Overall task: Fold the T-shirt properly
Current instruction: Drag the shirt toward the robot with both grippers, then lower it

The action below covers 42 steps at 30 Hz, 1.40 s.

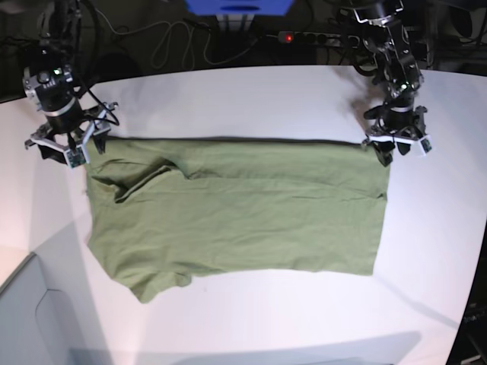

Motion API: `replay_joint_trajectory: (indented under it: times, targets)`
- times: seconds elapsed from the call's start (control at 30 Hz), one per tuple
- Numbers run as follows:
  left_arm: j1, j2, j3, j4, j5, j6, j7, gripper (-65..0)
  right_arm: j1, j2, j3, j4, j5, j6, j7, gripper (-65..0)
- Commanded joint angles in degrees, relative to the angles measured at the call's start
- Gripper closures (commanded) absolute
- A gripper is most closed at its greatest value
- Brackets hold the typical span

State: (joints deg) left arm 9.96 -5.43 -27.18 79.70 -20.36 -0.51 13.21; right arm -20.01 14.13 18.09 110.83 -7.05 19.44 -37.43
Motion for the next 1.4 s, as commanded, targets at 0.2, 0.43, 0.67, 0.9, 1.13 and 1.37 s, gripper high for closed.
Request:
replay_joint_trajectory:
  times: [0.2,0.43,0.67,0.9,1.13,1.37]
  targets:
    - [0.0,0.1,0.1,-2.4,-0.3,0.5,2.0,-10.5,5.5,0.8,0.2,-10.4,0.3,0.6,1.3,-39.3]
    - [0.2,0.1,0.1,-3.3,-0.3,0.5,2.4,0.0,6.5,0.8,2.6,-17.7,0.3,0.6,6.2,-39.3]
    - [1.0,0.1,0.1,-2.6,-0.3,0.5,2.4,0.0,6.2,0.9,2.6,-20.5,0.3,0.6,6.3,-38.4]
    - [4.8,0.1,-0.1,1.7,-0.4,0.5,2.0,0.0,5.1,1.5,3.8,-20.3,0.3,7.0,5.8,-6.7]
    - [7.5,0.1,-0.5,4.0,-0.4,0.5,2.0,0.0,4.1,0.9,8.9,-20.1,0.1,9.0,5.8,0.0]
    - [12.2,1.3,-0.5,11.2,-0.4,0.5,2.0,0.0,-0.5,1.4,8.8,-13.2,0.1,9.0,5.7,0.0]
